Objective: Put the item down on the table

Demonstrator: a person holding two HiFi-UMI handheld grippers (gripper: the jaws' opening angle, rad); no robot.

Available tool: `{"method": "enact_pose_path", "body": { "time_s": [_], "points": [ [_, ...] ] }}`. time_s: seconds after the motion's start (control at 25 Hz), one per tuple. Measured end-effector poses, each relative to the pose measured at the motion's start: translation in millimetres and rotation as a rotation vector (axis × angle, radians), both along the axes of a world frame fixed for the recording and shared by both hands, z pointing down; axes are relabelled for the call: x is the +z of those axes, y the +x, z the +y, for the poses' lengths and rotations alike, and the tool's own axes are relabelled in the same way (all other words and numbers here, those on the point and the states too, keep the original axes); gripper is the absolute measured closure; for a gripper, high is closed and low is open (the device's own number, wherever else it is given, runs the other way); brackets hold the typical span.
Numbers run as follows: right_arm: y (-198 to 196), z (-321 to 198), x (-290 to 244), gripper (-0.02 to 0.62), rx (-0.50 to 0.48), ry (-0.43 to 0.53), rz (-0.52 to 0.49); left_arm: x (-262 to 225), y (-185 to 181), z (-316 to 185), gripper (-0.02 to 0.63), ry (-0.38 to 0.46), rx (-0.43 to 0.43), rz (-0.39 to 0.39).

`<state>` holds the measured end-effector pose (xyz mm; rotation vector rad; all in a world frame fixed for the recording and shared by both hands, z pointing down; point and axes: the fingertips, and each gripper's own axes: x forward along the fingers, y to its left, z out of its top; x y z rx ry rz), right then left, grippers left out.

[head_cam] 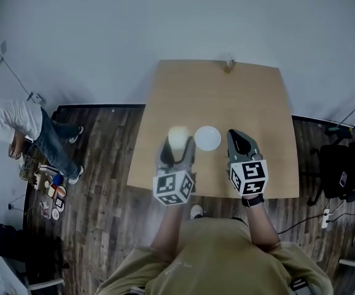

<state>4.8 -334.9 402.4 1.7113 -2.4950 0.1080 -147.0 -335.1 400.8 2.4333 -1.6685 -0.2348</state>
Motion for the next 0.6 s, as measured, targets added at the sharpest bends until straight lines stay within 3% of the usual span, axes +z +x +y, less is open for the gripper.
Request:
{"method": "enact_pose_path", "body": {
  "time_s": [0.16,0.28,0.6],
  "points": [
    [-11,-19,17,0.589,0.033,-0.031,0.006,21,-5,-24,0.296,-0.029,0.059,0.004],
    [-18,-28,45,0.589,0.035,-0.09,0.027,51,-4,-42,0.296,-0.094,0.081,0.025],
    [7,-84,114,0.589,0.057,-0.24,0.032,122,28,-96,0.296,-0.25,0.119,-0.026]
  ]
}}
